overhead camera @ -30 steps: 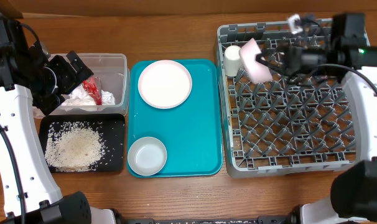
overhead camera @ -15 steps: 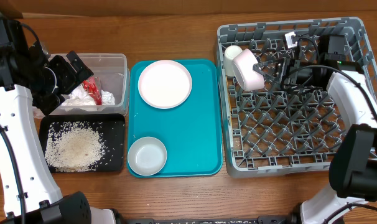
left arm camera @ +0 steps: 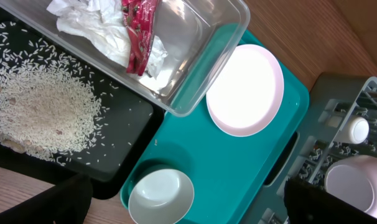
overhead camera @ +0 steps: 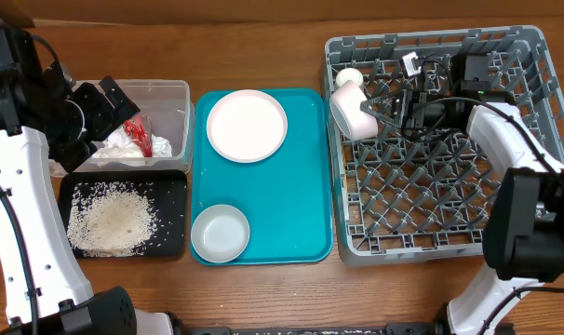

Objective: Sort waste into correct bins and load items into the dishwasher
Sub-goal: 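Carry the pink plate right and set it in the rack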

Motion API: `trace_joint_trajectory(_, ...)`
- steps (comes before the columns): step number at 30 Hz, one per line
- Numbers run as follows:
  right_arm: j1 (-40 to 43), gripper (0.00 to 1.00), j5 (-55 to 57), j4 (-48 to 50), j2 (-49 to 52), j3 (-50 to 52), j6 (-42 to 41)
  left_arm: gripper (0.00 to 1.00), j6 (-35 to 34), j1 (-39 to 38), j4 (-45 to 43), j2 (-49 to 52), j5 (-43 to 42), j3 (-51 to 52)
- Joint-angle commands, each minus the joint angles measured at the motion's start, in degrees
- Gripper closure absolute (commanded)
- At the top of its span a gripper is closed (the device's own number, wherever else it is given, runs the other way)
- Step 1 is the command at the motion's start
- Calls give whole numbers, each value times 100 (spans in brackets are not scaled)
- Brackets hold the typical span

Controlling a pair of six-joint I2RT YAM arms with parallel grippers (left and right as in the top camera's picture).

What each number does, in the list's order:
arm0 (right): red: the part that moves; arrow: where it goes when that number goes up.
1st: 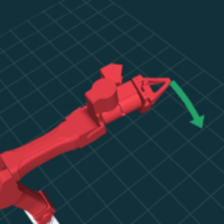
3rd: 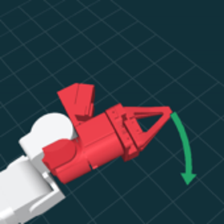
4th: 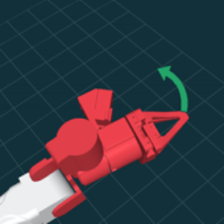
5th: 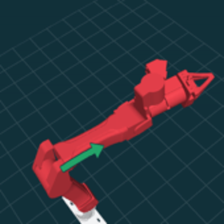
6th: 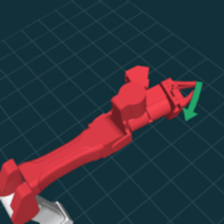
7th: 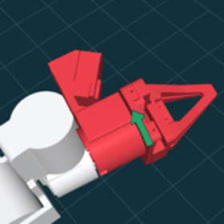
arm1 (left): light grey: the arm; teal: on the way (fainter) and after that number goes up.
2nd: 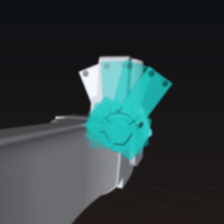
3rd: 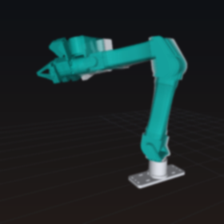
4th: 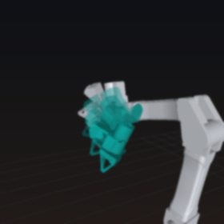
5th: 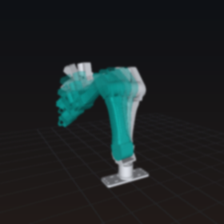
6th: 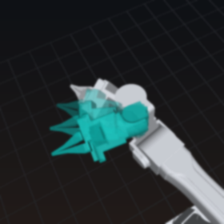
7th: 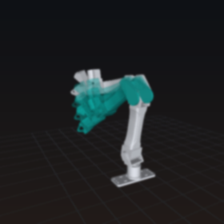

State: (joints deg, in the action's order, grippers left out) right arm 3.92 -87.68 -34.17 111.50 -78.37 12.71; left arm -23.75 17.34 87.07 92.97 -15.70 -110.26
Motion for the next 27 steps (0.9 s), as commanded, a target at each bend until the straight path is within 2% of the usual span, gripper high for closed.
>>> trace_joint_trajectory(1,-11,96,-188,415,63,11,-658,0,105,-7,-11,-7,-37,-74)
trace_joint_trajectory(6,-39,96,970,1357,63,9,-2793,0,105,-7,-11,-7,-37,-74)
trace_joint_trajectory(17,-192,96,949,2063,61,9,-5316,0,105,-7,-11,-7,-37,-74)
trace_joint_trajectory(20,-160,96,804,2107,59,9,-5646,0,105,-7,-11,-7,-37,-74)
trace_joint_trajectory(27,-160,96,533,1974,59,11,-5643,0,105,-7,-11,-7,-37,-74)
